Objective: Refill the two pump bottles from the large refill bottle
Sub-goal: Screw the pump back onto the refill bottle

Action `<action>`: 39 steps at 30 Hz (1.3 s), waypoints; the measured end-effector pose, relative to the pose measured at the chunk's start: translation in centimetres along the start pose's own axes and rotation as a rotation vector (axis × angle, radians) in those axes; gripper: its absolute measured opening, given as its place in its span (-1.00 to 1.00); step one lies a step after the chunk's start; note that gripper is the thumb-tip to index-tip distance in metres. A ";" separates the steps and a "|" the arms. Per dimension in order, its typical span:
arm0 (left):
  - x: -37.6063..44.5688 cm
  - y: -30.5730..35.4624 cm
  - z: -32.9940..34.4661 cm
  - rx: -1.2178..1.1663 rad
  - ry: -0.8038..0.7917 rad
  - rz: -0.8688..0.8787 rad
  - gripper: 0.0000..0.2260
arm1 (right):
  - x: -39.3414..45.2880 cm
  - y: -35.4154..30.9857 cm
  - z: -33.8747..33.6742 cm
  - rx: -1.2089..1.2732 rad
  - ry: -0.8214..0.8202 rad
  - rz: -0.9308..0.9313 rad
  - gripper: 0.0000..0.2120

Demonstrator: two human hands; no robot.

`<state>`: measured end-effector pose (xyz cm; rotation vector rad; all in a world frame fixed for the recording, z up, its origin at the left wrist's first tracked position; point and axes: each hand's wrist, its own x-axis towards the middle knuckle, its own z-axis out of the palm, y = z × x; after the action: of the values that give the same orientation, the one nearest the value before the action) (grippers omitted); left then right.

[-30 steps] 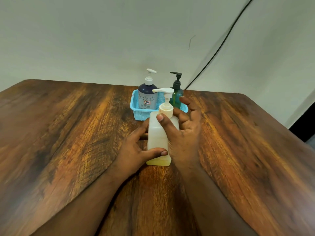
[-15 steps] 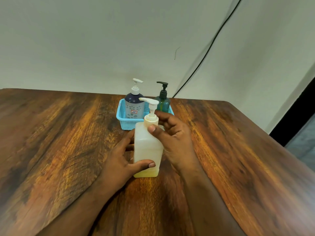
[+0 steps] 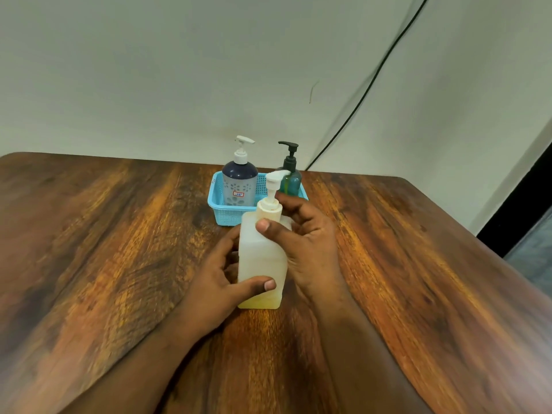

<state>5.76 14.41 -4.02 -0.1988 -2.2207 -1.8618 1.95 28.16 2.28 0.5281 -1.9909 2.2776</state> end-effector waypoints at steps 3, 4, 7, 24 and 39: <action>-0.1 -0.3 0.3 0.050 0.027 0.027 -0.19 | -0.2 0.0 0.6 -0.080 0.126 -0.036 -0.64; -0.1 -0.3 0.3 0.038 0.021 0.025 -0.20 | -0.3 0.1 0.7 -0.085 0.124 -0.042 -0.62; -0.1 -0.1 -0.1 -0.116 -0.075 0.006 -0.24 | -0.4 0.1 0.3 0.003 -0.040 -0.041 -0.58; 0.0 1.0 -1.8 -0.325 -0.268 -0.120 -0.28 | -0.5 -1.3 -1.1 0.027 -0.270 0.023 -0.67; 0.0 1.2 -0.2 -0.170 -0.215 -0.088 -0.18 | -2.1 -0.9 -0.4 -0.176 -0.030 -0.158 -0.64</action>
<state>6.09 14.43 -2.84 -0.3513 -2.2370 -2.1716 4.09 29.03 2.45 0.6797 -2.0563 1.9932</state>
